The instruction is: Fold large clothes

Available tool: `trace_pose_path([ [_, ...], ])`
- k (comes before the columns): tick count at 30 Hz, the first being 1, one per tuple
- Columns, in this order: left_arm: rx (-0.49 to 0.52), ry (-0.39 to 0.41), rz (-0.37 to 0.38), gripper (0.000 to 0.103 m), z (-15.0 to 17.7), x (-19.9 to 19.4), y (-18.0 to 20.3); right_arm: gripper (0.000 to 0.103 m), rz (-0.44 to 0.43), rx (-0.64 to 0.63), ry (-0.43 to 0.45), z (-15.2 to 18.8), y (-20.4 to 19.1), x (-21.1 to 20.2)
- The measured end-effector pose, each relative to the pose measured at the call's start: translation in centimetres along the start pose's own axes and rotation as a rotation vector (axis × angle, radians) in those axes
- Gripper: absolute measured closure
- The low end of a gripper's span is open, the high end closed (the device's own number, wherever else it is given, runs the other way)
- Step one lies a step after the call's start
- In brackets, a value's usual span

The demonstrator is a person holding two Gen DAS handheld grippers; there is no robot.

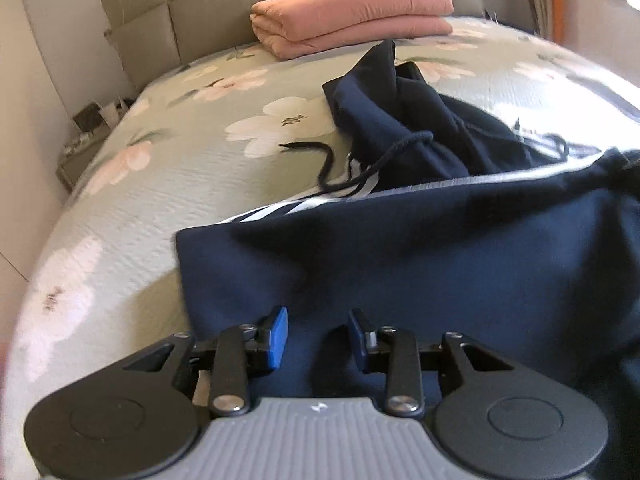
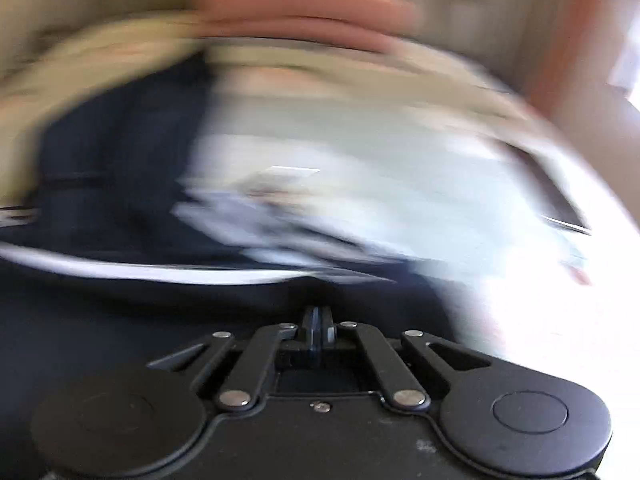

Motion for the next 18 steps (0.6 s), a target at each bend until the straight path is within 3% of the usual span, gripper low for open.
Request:
trace_pose_path([
  [1, 0.024, 0.008, 0.014, 0.067, 0.2, -1.1, 0.0, 0.094, -0.013, 0.061, -0.016, 0.3, 1.9, -0.8],
  [3, 0.039, 0.025, 0.078, 0.064, 0.5, -3.2, 0.6, 0.088, -0.113, 0.152, -0.019, 0.8, 3.2, -3.3],
  [5, 0.032, 0.007, 0.127, 0.063, 1.2, -4.8, 1.4, 0.087, -0.208, 0.083, -0.020, 1.9, 0.7, -5.8],
  [6, 0.027, -0.007, 0.124, 0.061, 1.8, -5.0, 1.7, 0.073, -0.229, 0.010, -0.028, 2.9, -1.0, -6.4],
  [8, 0.000, -0.099, 0.081, 0.063, 4.0, -3.8, 1.4, 0.071, -0.181, -0.110, -0.084, 5.4, -3.4, -5.0],
  [11, -0.143, -0.134, 0.118, 0.066, 5.1, -3.8, -0.3, 0.070, -0.183, -0.018, -0.118, 6.0, -2.5, -4.0],
  [12, -0.161, -0.138, 0.126, 0.069, 4.8, -4.6, -0.8, 0.070, -0.177, 0.018, -0.135, 5.4, -2.0, -4.6],
  [14, -0.162, -0.093, 0.116, 0.068, 4.5, -6.8, -1.6, 0.068, -0.214, 0.069, -0.082, 5.0, -0.6, -7.7],
  [16, -0.176, -0.099, 0.112, 0.066, 5.1, -8.6, -2.5, 0.047, -0.221, 0.044, -0.061, 5.9, 0.5, -10.5],
  [18, -0.205, -0.143, 0.123, 0.066, 6.9, -10.4, -3.1, 0.047, -0.192, -0.005, -0.108, 8.9, 1.9, -12.7],
])
Point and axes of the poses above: each gripper's, at about its wrist camera, not at the fingertips, and x roughly the way its jaws point, y to its right, z to its underside, the point moved 8 cm from there along x, roughly the way its jaws point, and after that the axes turned 4 degrees about y, right-handed, at the moved point
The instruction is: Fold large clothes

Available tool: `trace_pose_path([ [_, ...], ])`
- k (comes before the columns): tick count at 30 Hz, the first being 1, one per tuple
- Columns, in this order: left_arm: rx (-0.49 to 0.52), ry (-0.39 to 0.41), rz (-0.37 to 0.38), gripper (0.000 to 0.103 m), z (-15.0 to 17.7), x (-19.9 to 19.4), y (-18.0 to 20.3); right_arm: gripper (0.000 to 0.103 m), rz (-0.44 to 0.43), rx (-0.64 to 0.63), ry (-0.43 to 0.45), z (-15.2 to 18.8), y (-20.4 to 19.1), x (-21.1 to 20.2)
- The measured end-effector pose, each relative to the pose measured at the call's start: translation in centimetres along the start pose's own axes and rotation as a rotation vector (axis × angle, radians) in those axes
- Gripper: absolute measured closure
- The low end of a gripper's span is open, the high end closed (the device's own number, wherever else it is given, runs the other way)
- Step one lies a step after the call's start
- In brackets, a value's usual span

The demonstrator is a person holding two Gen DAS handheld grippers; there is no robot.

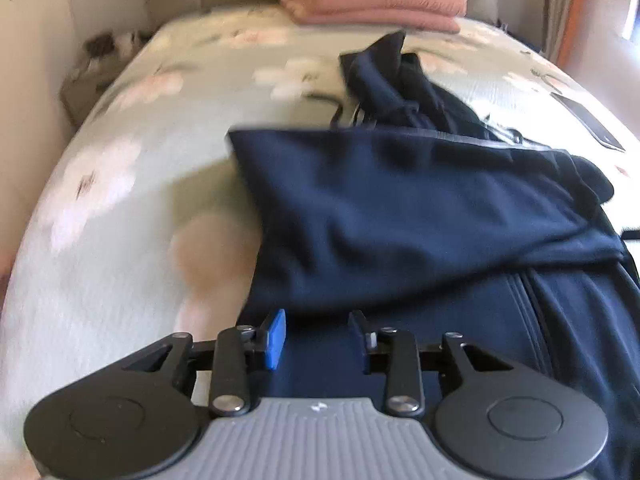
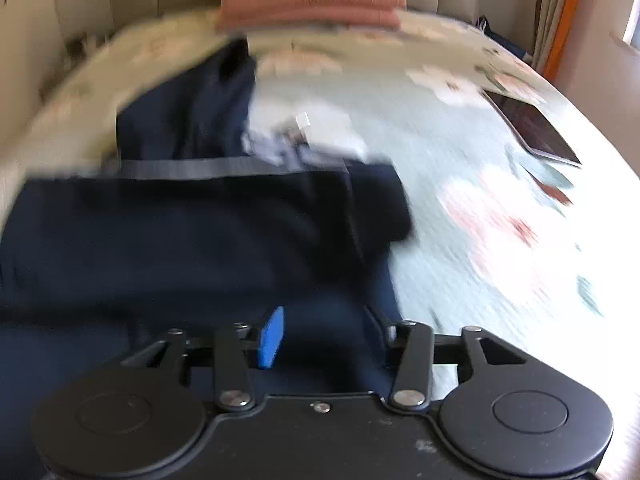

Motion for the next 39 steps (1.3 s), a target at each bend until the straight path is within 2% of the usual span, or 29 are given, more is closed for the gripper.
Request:
trace_pose_path([
  [6, 0.011, -0.125, -0.005, 0.066, 6.7, -3.7, -0.7, 0.047, -0.016, 0.022, -0.146, 10.3, 2.7, -5.6],
  [8, -0.006, -0.164, 0.020, 0.066, 8.7, -4.8, -0.5, 0.047, -0.019, 0.051, -0.184, 12.2, 2.8, -6.7],
  [11, -0.019, -0.167, 0.055, 0.066, 9.2, -5.9, 0.3, 0.047, -0.029, 0.063, -0.200, 13.2, 2.2, -7.5],
  [14, 0.017, -0.125, 0.079, 0.064, 7.7, -6.2, 1.9, 0.047, -0.044, 0.033, -0.178, 11.9, 0.8, -6.8],
  [17, 0.062, -0.092, 0.102, 0.052, 5.9, -5.7, 3.7, 0.042, -0.075, 0.025, -0.121, 9.6, -0.7, -6.9],
  [18, 0.068, -0.083, 0.111, 0.051, 5.4, -5.5, 4.3, 0.034, -0.087, 0.027, -0.103, 8.9, -1.3, -6.7],
  [19, 0.072, -0.073, 0.120, 0.051, 4.9, -5.2, 4.8, 0.032, -0.097, 0.027, -0.089, 8.0, -1.8, -6.9],
  [24, 0.075, 0.008, 0.145, 0.051, 1.2, -3.1, 6.8, 0.032, -0.144, -0.029, -0.002, 3.0, -4.4, -4.9],
  [29, 0.051, 0.049, 0.172, 0.051, -2.2, -0.5, 7.8, 0.032, -0.193, -0.031, 0.154, -6.4, -6.0, -1.5],
  [34, 0.056, 0.048, 0.184, 0.051, -4.5, 2.6, 8.0, 0.032, -0.220, 0.026, 0.312, -17.3, -7.2, 4.3],
  [36, 0.059, 0.041, 0.191, 0.051, -5.2, 4.0, 7.9, 0.032, -0.226, 0.033, 0.338, -21.9, -8.0, 7.5],
  [39, 0.073, 0.031, 0.194, 0.051, -5.9, 5.8, 7.7, 0.032, -0.297, 0.082, 0.325, -27.0, -9.1, 11.8],
])
Point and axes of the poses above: each gripper's, at about its wrist camera, not at the fingertips, and x roughly the way its jaws point, y to its right, z to its underside, the point moved 8 cm from there along x, roughly the way its jaws point, and after that the axes turned 4 degrees about y, right-handed, at the moved point
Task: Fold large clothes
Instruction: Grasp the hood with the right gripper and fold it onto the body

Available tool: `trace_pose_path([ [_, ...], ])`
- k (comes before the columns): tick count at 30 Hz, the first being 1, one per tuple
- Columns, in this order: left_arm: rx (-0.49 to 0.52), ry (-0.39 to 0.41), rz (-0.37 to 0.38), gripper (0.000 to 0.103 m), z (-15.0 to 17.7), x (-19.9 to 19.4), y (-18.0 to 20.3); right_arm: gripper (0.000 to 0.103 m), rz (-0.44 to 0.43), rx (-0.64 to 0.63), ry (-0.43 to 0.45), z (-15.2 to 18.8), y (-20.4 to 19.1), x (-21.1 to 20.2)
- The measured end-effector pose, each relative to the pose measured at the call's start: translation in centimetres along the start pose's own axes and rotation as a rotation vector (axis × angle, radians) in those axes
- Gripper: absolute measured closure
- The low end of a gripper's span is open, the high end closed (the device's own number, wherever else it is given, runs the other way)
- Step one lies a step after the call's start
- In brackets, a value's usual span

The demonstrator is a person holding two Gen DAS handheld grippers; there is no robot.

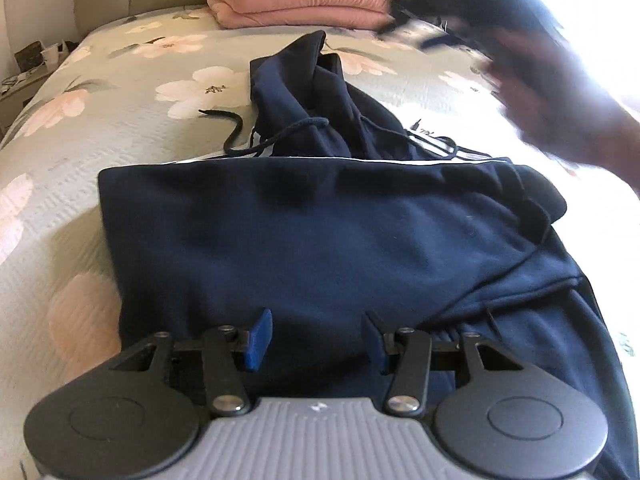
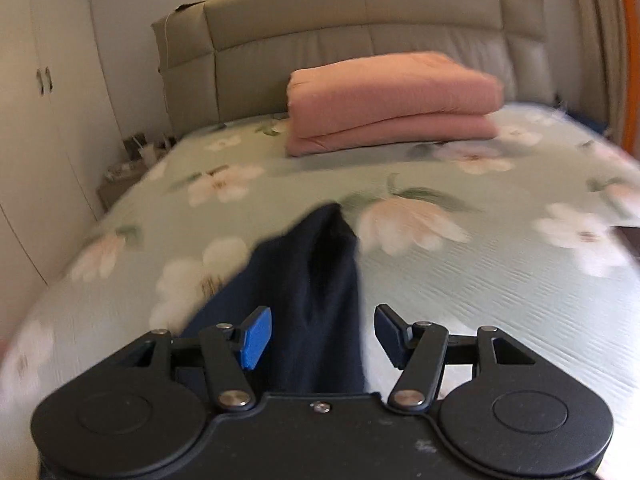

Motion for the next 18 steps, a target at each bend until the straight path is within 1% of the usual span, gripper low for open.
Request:
trace_pose_path([
  [2, 0.007, -0.003, -0.002, 0.051, -0.3, 1.0, -0.3, 0.032, -0.024, 0.078, -0.016, -1.7, 0.5, 4.5],
  [5, -0.005, -0.002, -0.007, 0.051, -0.6, 2.2, -0.7, 0.032, -0.030, 0.231, -0.032, -3.1, 1.7, 10.7],
  [6, -0.018, 0.000, -0.006, 0.051, -0.6, 2.5, -0.9, 0.032, -0.032, 0.293, -0.042, -3.3, 2.1, 12.8],
  [7, -0.048, 0.002, 0.008, 0.051, -0.6, 2.8, -1.1, 0.032, -0.047, 0.327, -0.056, -3.2, 2.2, 14.5],
  [9, -0.109, 0.005, 0.036, 0.051, -0.6, 2.9, -1.6, 0.034, -0.053, 0.342, -0.092, -3.1, 1.9, 17.5],
  [10, -0.138, 0.008, 0.047, 0.051, -0.5, 2.9, -1.9, 0.058, -0.064, 0.336, -0.101, -3.2, 1.5, 18.4],
  [11, -0.155, 0.008, 0.054, 0.051, -0.4, 2.8, -2.1, 0.086, -0.078, 0.324, -0.113, -3.3, 1.2, 19.0],
  [12, -0.163, 0.006, 0.057, 0.051, -0.4, 2.7, -2.2, 0.094, -0.108, 0.309, -0.122, -3.5, 0.7, 19.4],
  [13, -0.163, 0.005, 0.054, 0.051, -0.3, 2.5, -2.3, 0.094, -0.144, 0.297, -0.104, -4.2, 0.1, 18.7],
  [15, -0.151, 0.006, 0.040, 0.051, -0.3, 1.9, -2.3, 0.094, -0.194, 0.234, -0.036, -5.3, -1.4, 15.6],
  [18, -0.147, 0.016, 0.019, 0.051, -0.2, 0.5, -2.7, 0.094, -0.254, 0.101, 0.077, -6.3, -4.2, 8.5],
])
Point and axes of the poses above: each gripper's, at about its wrist camera, not at the fingertips, and x roughly the way its jaws point, y to its right, z to its underside, the point moved 8 cm from there along x, roughly the way its jaws point, and after that the axes turned 4 degrees about y, right-handed, at the moved point
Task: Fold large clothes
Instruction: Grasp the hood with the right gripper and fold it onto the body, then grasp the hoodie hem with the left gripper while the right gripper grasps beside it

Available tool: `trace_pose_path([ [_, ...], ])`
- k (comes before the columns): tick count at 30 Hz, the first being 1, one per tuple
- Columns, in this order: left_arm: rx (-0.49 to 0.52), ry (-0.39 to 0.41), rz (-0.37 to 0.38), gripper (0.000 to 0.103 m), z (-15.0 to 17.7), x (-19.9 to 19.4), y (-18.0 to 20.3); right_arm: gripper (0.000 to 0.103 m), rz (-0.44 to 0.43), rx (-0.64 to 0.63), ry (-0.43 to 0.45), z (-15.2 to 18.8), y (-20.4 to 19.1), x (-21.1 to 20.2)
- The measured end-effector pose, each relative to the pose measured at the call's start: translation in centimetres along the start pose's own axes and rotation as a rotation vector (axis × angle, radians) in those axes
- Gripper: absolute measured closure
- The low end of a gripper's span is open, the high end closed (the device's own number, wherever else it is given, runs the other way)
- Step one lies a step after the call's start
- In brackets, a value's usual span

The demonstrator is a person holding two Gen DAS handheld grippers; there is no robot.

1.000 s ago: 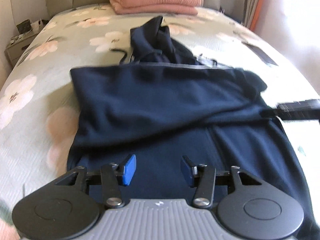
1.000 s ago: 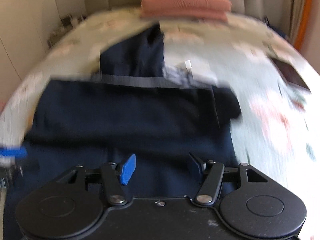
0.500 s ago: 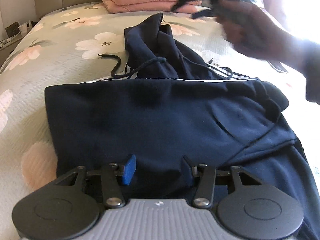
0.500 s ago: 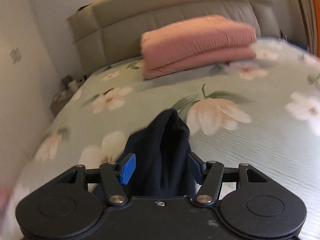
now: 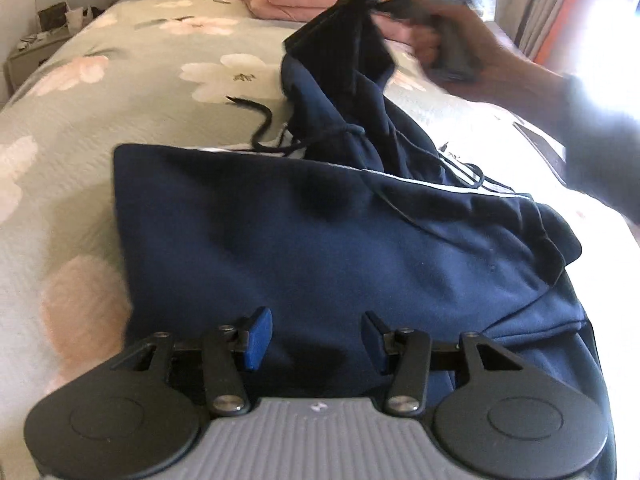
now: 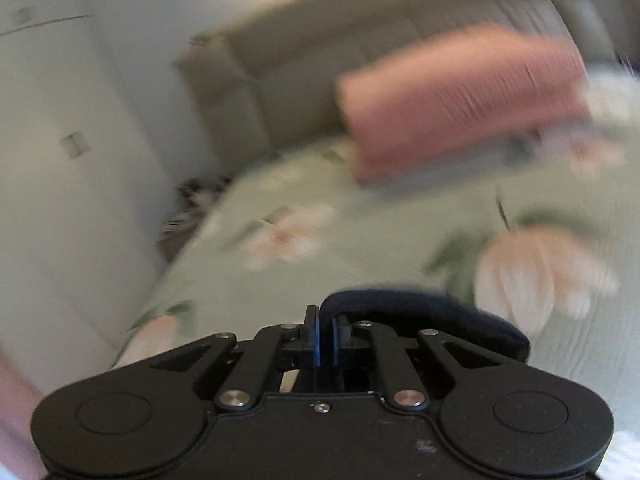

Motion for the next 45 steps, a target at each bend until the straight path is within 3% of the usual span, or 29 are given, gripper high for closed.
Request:
trace_pose_path([
  [6, -0.025, 0.073, -0.064, 0.052, -0.2, -4.9, -1.1, 0.094, -0.173, -0.070, 0.199, 1.1, -9.0, -19.0],
  [9, -0.029, 0.123, -0.115, 0.052, -0.1, -7.9, -1.8, 0.093, -0.163, -0.132, 0.218, 5.6, -13.2, -29.3],
  [11, -0.038, 0.132, -0.135, 0.051, 0.4, -9.8, -2.3, 0.085, -0.124, -0.218, 0.146, 9.9, -15.1, -33.9],
  [13, -0.040, 0.125, -0.149, 0.051, 1.1, -11.2, -2.8, 0.059, -0.101, -0.229, -0.032, 15.8, -15.8, -37.2],
  [14, -0.041, 0.117, -0.154, 0.051, 1.6, -11.5, -2.9, 0.052, -0.101, -0.207, -0.141, 18.8, -15.5, -38.5],
  [15, -0.042, 0.109, -0.157, 0.051, 2.0, -11.8, -2.9, 0.050, -0.083, -0.174, -0.257, 22.1, -14.7, -40.0],
  [18, -0.043, 0.083, -0.145, 0.051, 3.2, -12.2, -2.7, 0.050, -0.003, -0.092, -0.476, 28.2, -11.7, -43.4],
  [20, -0.031, 0.073, -0.124, 0.051, 3.6, -12.0, -1.9, 0.050, 0.058, -0.063, -0.513, 29.2, -9.6, -44.3],
  [23, 0.019, 0.076, -0.094, 0.051, 3.3, -10.7, -0.3, 0.047, 0.122, -0.003, -0.456, 27.7, -6.9, -42.8],
  [31, 0.002, 0.127, -0.067, 0.050, 0.1, -9.0, 1.5, 0.045, 0.115, 0.335, -0.301, 23.1, -4.0, -34.1],
  [35, 0.002, 0.101, -0.085, 0.049, 1.2, -9.1, 1.2, 0.035, 0.113, 0.467, -0.317, 21.8, -4.9, -31.8],
  [37, -0.013, 0.082, -0.096, 0.049, 1.9, -9.2, 0.7, 0.023, 0.169, 0.524, -0.334, 21.8, -4.7, -30.7],
  [39, -0.036, 0.076, -0.104, 0.049, 2.3, -9.4, 0.1, 0.023, 0.277, 0.586, -0.375, 22.6, -3.6, -30.3],
  [42, -0.064, 0.082, -0.109, 0.049, 2.6, -9.9, -0.6, 0.023, 0.247, 0.709, -0.397, 23.5, -3.5, -29.2],
  [44, -0.068, 0.082, -0.116, 0.049, 2.7, -10.0, -0.9, 0.029, 0.261, 0.702, -0.460, 24.3, -4.0, -27.6],
  [45, -0.068, 0.084, -0.121, 0.049, 2.6, -10.0, -1.0, 0.052, 0.275, 0.697, -0.484, 24.7, -4.2, -27.0],
])
Point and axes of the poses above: each gripper's, at about its wrist camera, not at the fingertips, and x roughly the way its jaws point, y to its right, z to its underside, the point moved 8 cm from there along x, roughly the way its jaws point, and after that the axes turned 4 degrees about y, right-handed, at the moved point
